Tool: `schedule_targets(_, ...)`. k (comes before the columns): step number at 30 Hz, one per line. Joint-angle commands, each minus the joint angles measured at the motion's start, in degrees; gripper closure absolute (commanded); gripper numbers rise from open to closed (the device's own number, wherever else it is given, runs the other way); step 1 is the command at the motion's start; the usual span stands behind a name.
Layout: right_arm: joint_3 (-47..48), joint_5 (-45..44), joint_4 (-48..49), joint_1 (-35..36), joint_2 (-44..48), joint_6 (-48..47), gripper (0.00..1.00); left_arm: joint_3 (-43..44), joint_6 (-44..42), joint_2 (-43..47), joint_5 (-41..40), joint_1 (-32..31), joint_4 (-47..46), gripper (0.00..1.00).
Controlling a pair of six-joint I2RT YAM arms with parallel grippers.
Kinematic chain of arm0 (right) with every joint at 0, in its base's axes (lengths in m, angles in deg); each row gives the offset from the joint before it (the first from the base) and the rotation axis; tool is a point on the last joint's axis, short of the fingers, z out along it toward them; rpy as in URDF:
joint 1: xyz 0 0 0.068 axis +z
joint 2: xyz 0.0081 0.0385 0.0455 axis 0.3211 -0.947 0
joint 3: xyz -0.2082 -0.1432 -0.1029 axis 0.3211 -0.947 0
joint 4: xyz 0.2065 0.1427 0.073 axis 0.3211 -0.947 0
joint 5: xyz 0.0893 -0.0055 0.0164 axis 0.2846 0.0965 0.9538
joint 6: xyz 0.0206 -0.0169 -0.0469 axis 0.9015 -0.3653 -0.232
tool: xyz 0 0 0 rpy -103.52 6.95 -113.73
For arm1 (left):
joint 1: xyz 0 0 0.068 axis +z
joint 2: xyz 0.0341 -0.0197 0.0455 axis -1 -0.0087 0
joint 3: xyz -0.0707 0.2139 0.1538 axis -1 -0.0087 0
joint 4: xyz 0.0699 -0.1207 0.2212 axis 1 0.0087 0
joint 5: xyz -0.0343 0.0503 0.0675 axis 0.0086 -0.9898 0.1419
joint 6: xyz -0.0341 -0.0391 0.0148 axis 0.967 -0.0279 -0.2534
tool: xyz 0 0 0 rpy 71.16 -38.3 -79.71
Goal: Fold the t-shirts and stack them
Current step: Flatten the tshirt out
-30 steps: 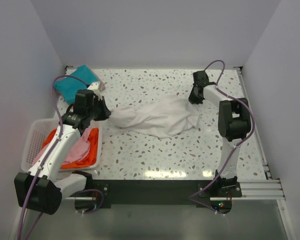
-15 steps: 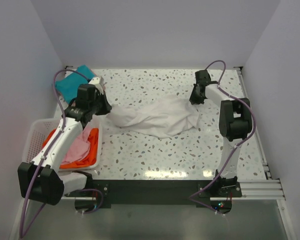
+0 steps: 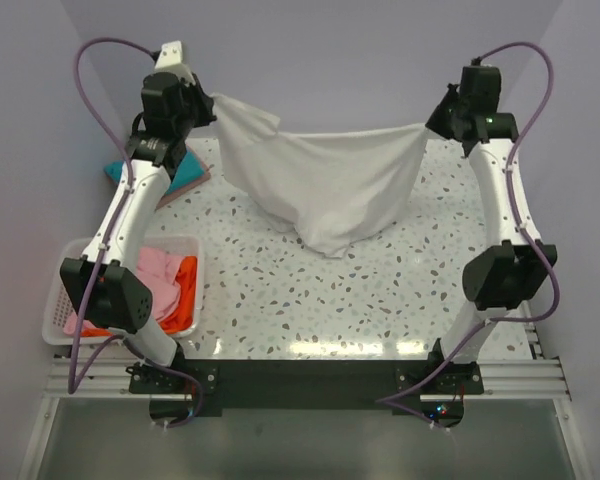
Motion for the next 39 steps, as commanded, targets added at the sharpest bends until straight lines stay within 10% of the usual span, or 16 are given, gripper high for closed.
schedule_targets(1, 5.77, -0.53, -1.40, 0.56, 5.78, 0.91, 1.00, 10.90, -1.49, -0.66, -2.29, 1.12, -9.06, 1.00)
schedule_targets(11, 0.34, -2.73, 12.12, 0.56, 24.58, -6.82, 1.00, 9.28, -3.94, 12.51, 6.84, 1.13, -26.54, 1.00)
schedule_targets(19, -7.32, -4.84, 16.54, 0.56, 41.63, -9.64, 1.00, 5.22, -7.20, 25.87, 12.04, 1.13, -23.05, 1.00)
schedule_targets(39, -15.14, -4.58, 20.67, 0.56, 30.75, -12.18, 1.00, 9.00, 0.45, 8.30, 27.33, 0.95, -19.36, 1.00)
